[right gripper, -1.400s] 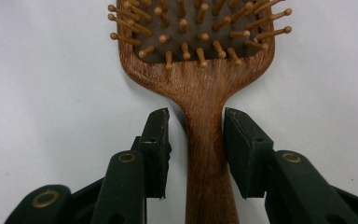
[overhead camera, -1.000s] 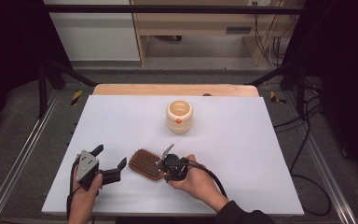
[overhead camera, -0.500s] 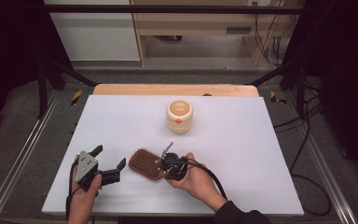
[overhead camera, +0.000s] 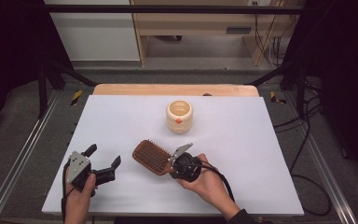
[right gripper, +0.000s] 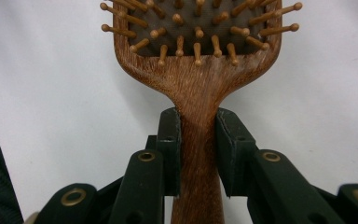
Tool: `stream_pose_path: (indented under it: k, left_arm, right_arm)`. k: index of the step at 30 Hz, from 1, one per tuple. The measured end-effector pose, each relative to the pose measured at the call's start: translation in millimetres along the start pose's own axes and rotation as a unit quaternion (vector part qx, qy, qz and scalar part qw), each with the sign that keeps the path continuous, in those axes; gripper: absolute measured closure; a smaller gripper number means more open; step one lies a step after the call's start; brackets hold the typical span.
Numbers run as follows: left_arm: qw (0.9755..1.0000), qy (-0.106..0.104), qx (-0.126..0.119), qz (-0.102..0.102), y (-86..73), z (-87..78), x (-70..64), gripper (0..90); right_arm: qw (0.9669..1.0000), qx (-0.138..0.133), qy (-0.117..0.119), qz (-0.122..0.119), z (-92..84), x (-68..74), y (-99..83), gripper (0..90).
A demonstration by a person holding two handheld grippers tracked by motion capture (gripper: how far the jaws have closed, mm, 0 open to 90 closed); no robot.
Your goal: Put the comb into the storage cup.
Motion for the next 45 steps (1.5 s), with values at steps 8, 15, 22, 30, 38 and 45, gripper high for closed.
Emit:
stream_pose_path:
  k: [8, 15, 22, 30, 38, 45]
  left_arm:
    - [0.9998, -0.020, -0.007, -0.006, 3.5, 0.5, -8.8, 2.6]
    - [0.9995, -0.031, -0.002, 0.001, 4.2, -0.8, -20.0, 2.4]
    - [0.9979, -0.061, -0.022, -0.008, 25.1, -1.9, -36.6, 2.4]
    - [0.9960, -0.087, -0.023, 0.001, 48.7, 16.4, -51.5, 2.7]
    - [0.9924, -0.117, -0.037, -0.010, 91.2, 42.8, -75.8, 2.6]
    - [0.9927, -0.114, -0.028, -0.029, 89.1, 40.2, -81.4, 3.0]
  right_arm:
    - [0.9975, -0.066, -0.018, 0.012, -17.1, -9.6, -7.7, 73.1]
    - [0.9938, -0.106, -0.015, 0.031, -22.3, -17.6, -9.0, 73.1]
    - [0.9898, -0.137, -0.028, 0.028, -32.2, -21.8, -12.9, 73.1]
    - [0.9851, -0.162, -0.035, 0.046, -41.8, -28.3, -16.8, 73.1]
    - [0.9775, -0.201, -0.049, 0.043, -47.3, -27.4, -16.2, 73.1]
    - [0.9706, -0.229, -0.055, 0.050, -52.1, -21.7, -18.1, 73.1]
Point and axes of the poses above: each handheld gripper's, and its own axes: z roughly forward along the jaws, y roughly out of its top, x roughly to its left, the point moved 3 cm from there along z, roughly forward along the jaws, and after that the axes turned 3 degrees about -z, right-handed, at the moved point
